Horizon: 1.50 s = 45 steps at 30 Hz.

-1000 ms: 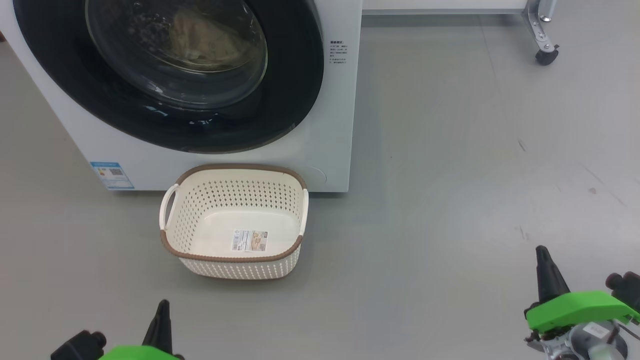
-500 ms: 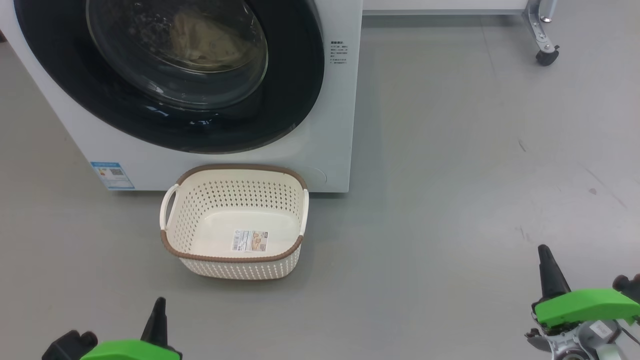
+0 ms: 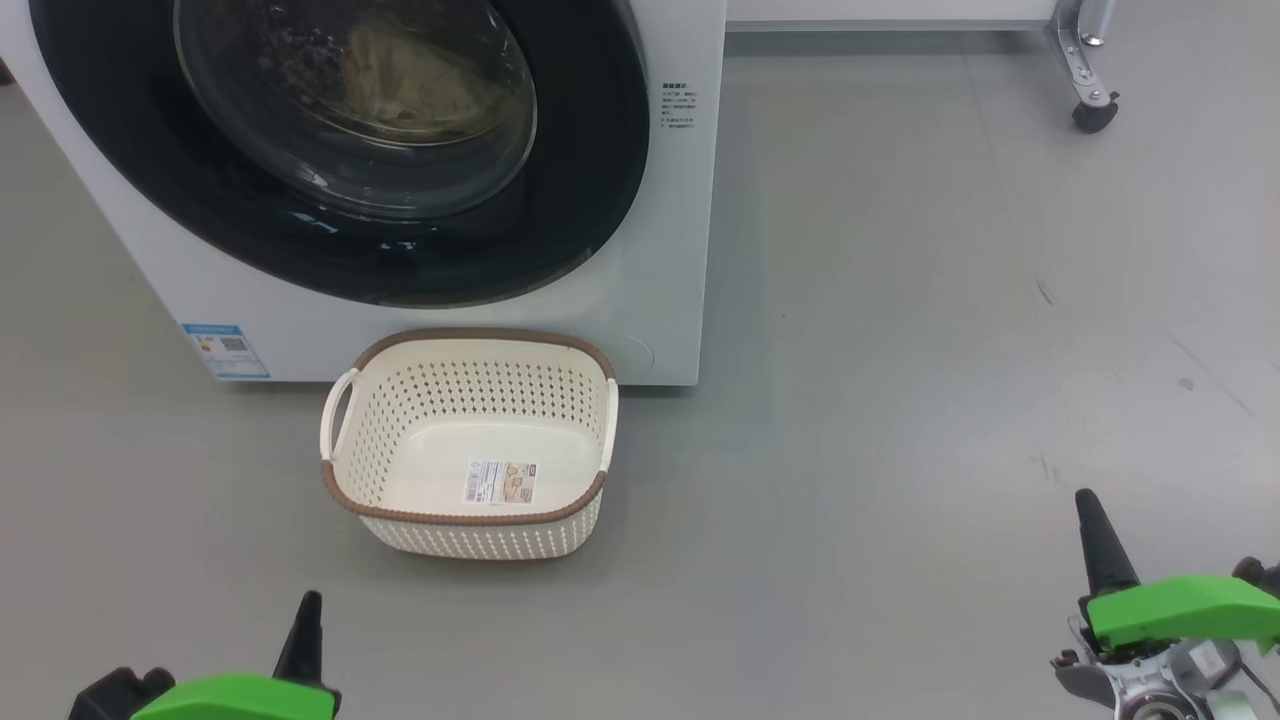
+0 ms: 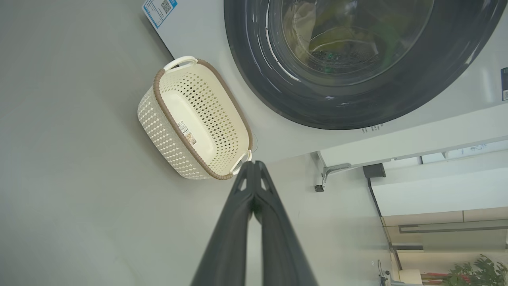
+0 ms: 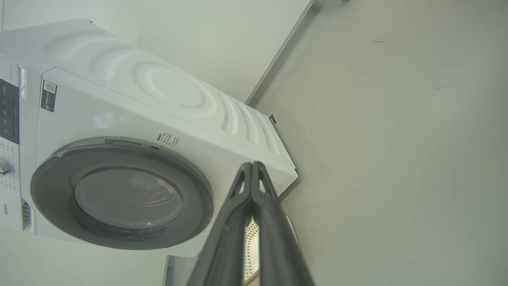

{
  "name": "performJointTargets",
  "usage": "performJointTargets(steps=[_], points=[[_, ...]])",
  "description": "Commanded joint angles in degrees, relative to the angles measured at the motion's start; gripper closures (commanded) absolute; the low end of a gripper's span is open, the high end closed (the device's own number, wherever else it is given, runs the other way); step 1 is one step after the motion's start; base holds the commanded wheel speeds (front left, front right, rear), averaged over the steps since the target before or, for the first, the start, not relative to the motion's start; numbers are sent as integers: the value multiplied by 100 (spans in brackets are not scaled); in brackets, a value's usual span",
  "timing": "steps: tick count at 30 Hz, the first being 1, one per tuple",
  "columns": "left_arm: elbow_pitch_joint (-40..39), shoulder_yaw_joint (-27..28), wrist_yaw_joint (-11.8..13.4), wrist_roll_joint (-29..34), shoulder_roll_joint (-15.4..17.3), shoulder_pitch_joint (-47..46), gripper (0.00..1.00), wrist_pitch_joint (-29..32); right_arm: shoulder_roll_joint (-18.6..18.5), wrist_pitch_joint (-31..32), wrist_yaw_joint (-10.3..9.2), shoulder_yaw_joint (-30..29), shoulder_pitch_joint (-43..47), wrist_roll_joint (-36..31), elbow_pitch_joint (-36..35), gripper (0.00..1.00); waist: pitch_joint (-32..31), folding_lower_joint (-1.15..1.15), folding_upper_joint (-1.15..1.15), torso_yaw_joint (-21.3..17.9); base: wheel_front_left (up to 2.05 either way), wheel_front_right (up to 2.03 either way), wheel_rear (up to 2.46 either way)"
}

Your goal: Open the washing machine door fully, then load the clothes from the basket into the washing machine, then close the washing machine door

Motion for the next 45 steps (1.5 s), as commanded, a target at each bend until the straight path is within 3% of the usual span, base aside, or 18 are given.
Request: performJointTargets(steps=[1, 45], points=[[-204, 218, -4, -156, 28, -321, 100, 57, -57, 51, -12, 30, -347, 198, -237, 100, -1, 0, 0, 1, 0, 0, 0], [-344, 988, -3, -2367, -193, -476, 100, 791, -69, 784, -19, -72, -447, 2971, -458, 100, -17, 0, 0, 18, 0, 0, 0]])
